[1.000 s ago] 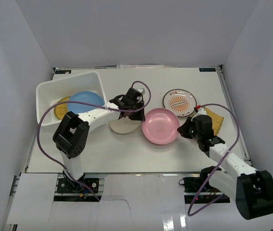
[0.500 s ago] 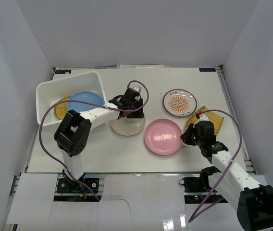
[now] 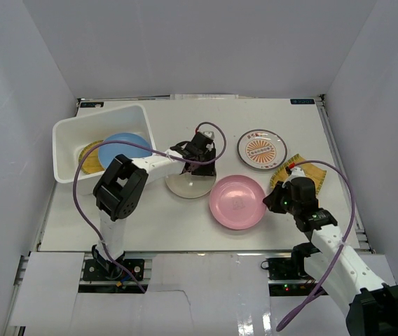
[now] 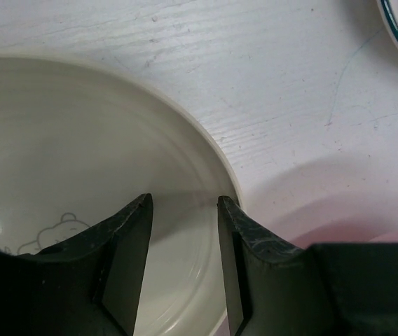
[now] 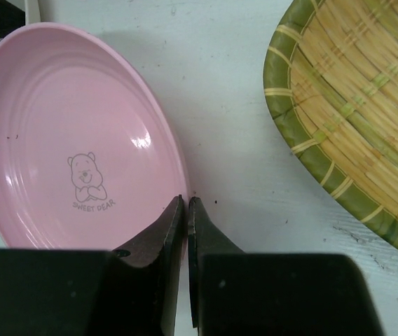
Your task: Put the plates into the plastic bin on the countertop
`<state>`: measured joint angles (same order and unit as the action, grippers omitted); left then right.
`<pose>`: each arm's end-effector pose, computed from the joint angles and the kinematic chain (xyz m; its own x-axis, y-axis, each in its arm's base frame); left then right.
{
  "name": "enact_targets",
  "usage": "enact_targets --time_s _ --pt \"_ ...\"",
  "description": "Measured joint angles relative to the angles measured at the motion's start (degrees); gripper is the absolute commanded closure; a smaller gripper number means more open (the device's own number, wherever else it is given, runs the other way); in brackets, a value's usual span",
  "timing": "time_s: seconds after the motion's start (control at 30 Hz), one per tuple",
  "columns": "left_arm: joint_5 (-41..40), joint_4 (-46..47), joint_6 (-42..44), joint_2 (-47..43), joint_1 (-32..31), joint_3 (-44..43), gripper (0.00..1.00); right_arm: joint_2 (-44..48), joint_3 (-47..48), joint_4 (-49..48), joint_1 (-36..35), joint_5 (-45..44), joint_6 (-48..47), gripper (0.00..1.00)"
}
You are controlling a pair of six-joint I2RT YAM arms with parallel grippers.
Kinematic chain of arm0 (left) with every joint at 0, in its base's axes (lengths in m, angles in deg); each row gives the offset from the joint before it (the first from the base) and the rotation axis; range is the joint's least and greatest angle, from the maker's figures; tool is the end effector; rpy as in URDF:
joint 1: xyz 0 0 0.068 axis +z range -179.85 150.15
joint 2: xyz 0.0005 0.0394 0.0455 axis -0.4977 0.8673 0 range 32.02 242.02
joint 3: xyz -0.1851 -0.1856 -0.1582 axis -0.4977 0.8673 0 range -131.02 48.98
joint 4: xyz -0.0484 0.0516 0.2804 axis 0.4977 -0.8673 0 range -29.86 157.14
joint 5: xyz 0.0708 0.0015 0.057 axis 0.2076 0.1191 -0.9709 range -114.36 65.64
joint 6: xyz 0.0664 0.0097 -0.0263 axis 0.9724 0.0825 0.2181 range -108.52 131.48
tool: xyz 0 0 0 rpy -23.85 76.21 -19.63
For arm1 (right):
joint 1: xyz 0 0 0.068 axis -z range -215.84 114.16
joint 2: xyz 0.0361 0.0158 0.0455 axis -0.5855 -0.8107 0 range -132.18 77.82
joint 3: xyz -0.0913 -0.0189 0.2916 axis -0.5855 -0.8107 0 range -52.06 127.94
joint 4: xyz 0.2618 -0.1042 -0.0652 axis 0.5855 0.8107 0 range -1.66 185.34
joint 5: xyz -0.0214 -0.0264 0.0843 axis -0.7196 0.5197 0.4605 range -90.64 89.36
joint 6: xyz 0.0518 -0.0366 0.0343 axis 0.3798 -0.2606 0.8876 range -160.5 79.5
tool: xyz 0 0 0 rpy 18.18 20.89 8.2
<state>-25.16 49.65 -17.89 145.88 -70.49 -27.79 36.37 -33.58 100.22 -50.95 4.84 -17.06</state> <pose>0.3595 -0.3076 0.1598 -0.8554 0.0880 -0.5105 0.2590 0.9261 -0.2742 0.1741 0.0530 0.1829 -0.6395 0.2375 -0.7312 -0.0881 0.9222 0.3766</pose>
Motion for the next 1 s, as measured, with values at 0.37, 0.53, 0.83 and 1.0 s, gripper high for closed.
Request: enact_targets --time_s 0.37,0.53,0.83,1.0 --pt "-4.35 1.33 -2.29 -3.98 -0.76 1.92 0.45 3.08 0.0 3.34 -0.04 5.81 -0.55 0.92" --pt "-4.37 2.71 -2.82 -4.22 -1.7 1.4 0.42 3.58 0.0 3.76 -0.09 7.06 -0.55 0.92" --pt "-6.64 1.68 -2.99 4.46 -3.32 -4.85 0.76 3.63 0.0 4.33 -0.48 8.76 -0.96 0.92" --pt "-8.72 1.64 -1.77 2.69 -3.37 -5.86 1.0 4.7 0.0 4.31 -0.72 9.38 -0.94 0.92"
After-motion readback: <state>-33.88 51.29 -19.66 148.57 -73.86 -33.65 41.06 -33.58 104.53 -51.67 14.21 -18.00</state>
